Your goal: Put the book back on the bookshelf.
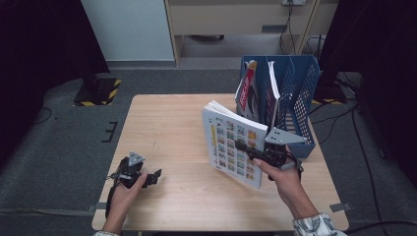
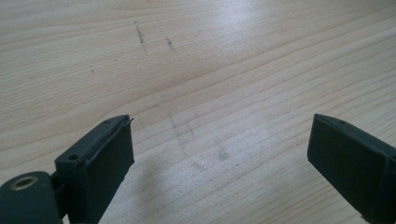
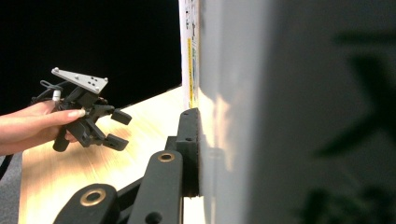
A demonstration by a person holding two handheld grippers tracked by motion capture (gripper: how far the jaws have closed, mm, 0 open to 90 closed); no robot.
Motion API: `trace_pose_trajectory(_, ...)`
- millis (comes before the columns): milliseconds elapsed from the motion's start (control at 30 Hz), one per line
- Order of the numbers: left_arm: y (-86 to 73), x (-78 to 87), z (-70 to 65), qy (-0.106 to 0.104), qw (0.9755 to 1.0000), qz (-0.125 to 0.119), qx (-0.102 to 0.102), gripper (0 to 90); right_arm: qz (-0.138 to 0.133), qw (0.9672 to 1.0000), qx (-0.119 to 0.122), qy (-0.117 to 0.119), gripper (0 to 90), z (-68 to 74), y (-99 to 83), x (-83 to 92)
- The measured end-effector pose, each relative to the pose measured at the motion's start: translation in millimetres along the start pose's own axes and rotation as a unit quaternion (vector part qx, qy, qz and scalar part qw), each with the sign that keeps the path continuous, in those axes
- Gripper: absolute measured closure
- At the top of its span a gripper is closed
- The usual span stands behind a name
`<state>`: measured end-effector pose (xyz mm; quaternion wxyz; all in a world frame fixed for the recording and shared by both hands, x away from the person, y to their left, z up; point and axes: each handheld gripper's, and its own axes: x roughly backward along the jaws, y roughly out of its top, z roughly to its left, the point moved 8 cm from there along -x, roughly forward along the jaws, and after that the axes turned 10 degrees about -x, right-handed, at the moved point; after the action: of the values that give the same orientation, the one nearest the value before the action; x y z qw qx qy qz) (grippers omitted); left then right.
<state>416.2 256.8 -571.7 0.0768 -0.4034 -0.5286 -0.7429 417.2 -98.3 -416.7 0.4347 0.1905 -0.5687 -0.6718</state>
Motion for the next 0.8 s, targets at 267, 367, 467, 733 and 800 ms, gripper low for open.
trace_pose_trajectory(267, -0.3, -0.8, -0.3, -0.001, 1.0000, 0.001, 0.002, 6.8, -0.001, 1.0000, -0.003, -0.007, 74.0, -6.8, 0.7, 16.1)
trace_pose_trajectory(367, -0.4, -1.1, -0.1, -0.001, 1.0000, 0.001, 0.002, 6.8, 0.000, 1.0000, -0.002, -0.009, 73.9, -8.3, 0.3, 20.2)
trace_pose_trajectory(467, -0.6, -1.4, -0.1, -0.001, 1.0000, 0.003, 0.002, 6.8, -0.001, 0.9999, -0.003, -0.013, 74.0, -11.3, -0.5, 28.2)
trace_pose_trajectory(733, -0.8, -1.7, 0.4, 0.000, 1.0000, 0.003, 0.002, 6.8, -0.003, 0.9997, -0.009, -0.022, 73.9, -18.9, -1.2, 43.1)
trace_pose_trajectory(800, -1.0, -1.8, 0.6, 0.000, 1.0000, 0.003, 0.002, 6.8, -0.005, 0.9996, -0.010, -0.025, 73.9, -20.9, -1.6, 46.7)
